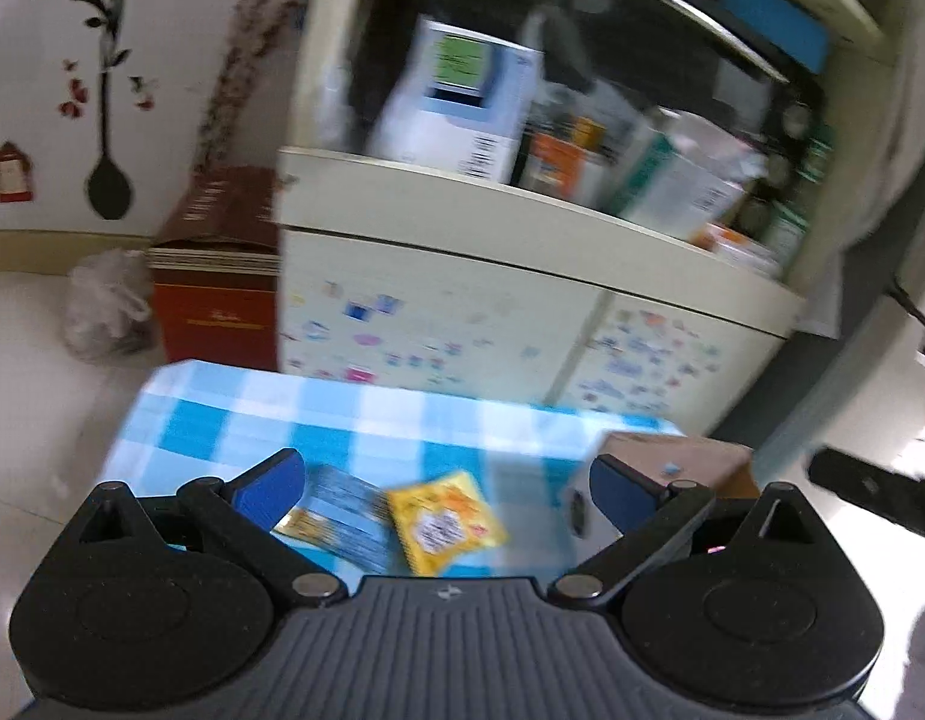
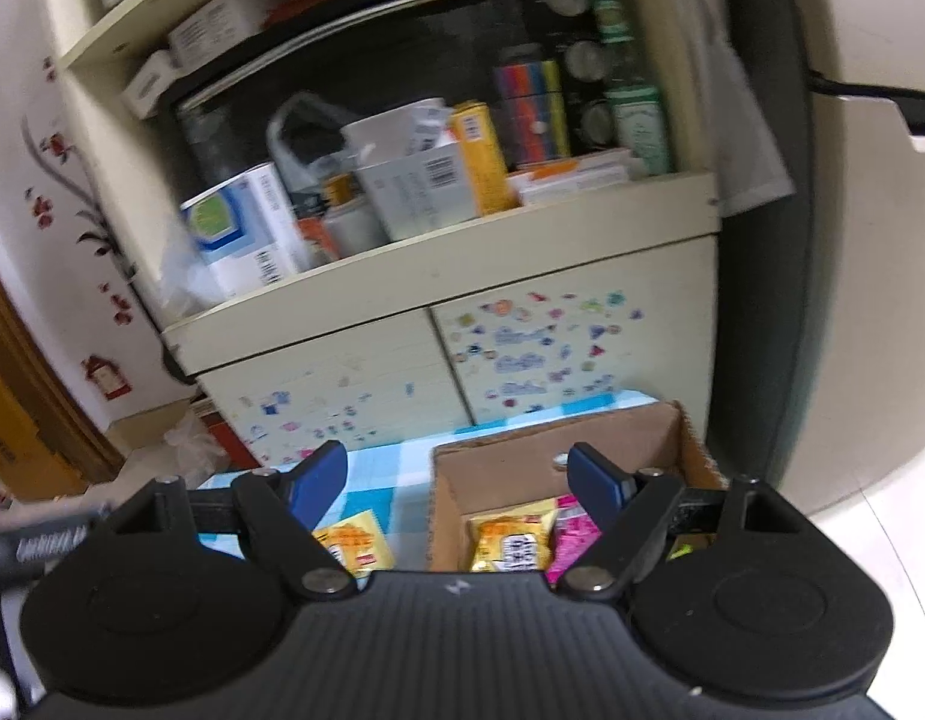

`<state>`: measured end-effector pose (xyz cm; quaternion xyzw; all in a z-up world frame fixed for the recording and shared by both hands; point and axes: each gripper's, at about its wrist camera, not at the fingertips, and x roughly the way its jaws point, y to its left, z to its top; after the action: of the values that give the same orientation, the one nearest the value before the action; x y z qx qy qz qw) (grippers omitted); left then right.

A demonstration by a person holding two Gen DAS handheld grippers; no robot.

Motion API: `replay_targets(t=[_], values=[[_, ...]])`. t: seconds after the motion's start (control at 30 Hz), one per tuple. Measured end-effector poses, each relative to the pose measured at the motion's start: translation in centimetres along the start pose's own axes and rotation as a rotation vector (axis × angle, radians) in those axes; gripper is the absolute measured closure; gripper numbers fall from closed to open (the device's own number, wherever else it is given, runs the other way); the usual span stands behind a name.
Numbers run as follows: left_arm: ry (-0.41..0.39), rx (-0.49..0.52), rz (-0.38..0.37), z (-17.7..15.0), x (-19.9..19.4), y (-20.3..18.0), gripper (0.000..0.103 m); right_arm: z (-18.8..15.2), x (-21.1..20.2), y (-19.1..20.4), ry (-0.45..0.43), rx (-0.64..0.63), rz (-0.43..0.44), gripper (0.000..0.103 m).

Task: Organize snacks
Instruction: 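Move both tools back from the box toward the remaining blue and yellow bags, then lower left tool onto blue bag while right tool lowers onto yellow waffle bag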

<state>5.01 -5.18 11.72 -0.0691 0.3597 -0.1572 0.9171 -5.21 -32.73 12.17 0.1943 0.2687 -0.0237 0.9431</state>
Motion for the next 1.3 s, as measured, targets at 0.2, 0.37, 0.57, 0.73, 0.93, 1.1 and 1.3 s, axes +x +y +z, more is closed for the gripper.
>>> replay_targets(t=[0.2,0.37,0.57,0.73,0.93,1.1,1.3], values=[[0.032,-0.071,0.088,0.3,2.7,3.0,0.0,-1.1,0.9,2.5,0.018,-0.088,0.061,0.022],[0.073,-0.123,0.135,0.1,5.2,4.4,0.0,-2.4,1.6,4.8,0.032,-0.168,0.113,0.022],[0.117,-0.136,0.193,-0.3,7.9,5.7,0.0,-4.0,2.4,7.0,0.044,-0.262,0.164,0.023],[0.144,-0.152,0.21,-0.5,9.5,6.3,0.0,-5.5,3.4,8.2,0.084,-0.305,0.172,0.023],[0.155,-0.134,0.218,-0.7,10.8,6.1,0.0,-6.8,4.5,8.9,0.12,-0.31,0.169,0.023],[0.165,-0.137,0.228,-0.8,12.0,6.4,0.0,-7.7,5.4,9.4,0.132,-0.302,0.169,0.024],[0.184,-0.138,0.242,-0.9,14.0,6.9,0.0,-8.8,8.5,10.3,0.145,-0.275,0.144,0.037]])
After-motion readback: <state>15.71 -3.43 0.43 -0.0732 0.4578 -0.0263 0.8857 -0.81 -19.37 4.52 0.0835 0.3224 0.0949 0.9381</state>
